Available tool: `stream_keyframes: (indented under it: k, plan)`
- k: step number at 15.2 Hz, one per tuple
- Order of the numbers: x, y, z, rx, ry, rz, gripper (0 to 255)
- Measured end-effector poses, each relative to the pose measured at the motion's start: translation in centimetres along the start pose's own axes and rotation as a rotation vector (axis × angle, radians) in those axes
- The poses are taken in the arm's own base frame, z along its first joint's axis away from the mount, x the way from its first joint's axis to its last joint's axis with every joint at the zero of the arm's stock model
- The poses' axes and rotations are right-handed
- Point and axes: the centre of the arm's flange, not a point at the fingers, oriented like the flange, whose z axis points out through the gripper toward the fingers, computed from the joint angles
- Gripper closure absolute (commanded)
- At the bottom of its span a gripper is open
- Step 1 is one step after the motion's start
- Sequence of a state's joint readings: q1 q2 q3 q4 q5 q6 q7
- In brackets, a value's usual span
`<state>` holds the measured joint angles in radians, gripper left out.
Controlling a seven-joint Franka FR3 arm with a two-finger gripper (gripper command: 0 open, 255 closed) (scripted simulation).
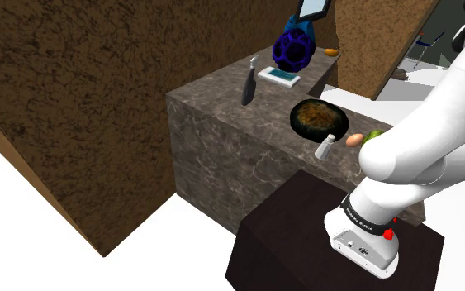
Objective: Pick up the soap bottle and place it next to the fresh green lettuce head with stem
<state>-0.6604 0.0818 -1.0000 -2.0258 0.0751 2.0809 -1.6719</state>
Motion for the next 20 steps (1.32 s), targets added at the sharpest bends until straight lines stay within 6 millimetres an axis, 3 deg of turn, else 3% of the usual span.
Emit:
stream_keyframes:
  k: [4,5,11,15,20]
  plan:
    - [0.0,0.0,0.1,0.0,0.0,0.0,255]
    - [0.0,0.0,0.1,0.0,0.0,0.0,0]
    - [0.0,0.0,0.1,-0.001,0.0,0.0,0]
    - [0.1,0.0,-3.7,-0.002,0.001,0.0,0]
    - [0.0,0.0,-4.9,-0.001,0.0,0.0,0]
